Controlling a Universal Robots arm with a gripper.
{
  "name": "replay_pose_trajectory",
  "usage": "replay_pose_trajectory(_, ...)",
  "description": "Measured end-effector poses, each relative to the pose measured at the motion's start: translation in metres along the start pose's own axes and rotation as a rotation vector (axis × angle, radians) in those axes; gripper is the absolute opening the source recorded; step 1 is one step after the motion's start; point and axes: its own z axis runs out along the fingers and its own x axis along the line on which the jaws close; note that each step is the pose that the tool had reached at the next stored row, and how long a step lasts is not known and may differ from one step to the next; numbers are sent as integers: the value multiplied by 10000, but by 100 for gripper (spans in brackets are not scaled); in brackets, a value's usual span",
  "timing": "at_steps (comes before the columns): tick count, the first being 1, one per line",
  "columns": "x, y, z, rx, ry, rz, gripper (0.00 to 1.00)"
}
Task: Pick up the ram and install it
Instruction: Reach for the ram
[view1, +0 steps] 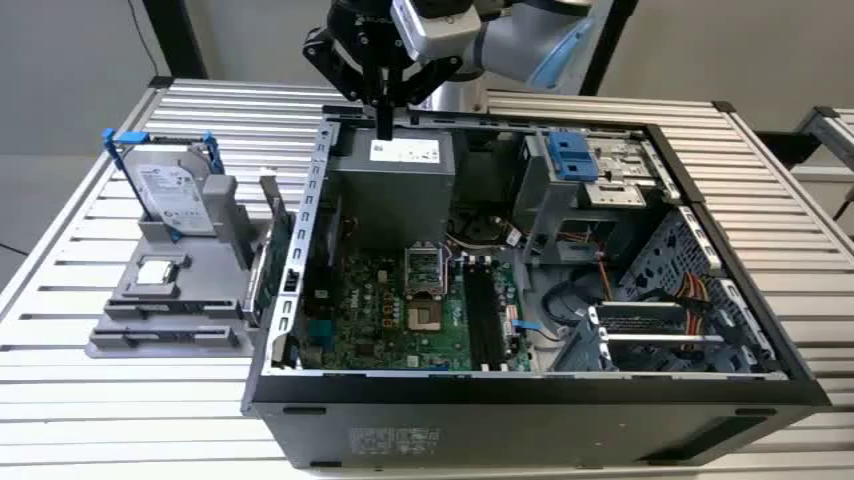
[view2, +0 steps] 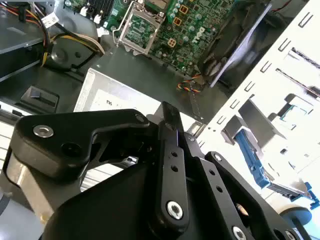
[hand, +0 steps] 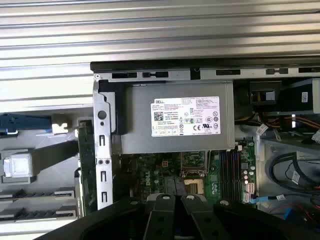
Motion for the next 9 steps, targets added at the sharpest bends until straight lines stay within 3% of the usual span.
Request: replay_pose_trajectory(9, 20, -1, -1, 0, 0, 0, 0)
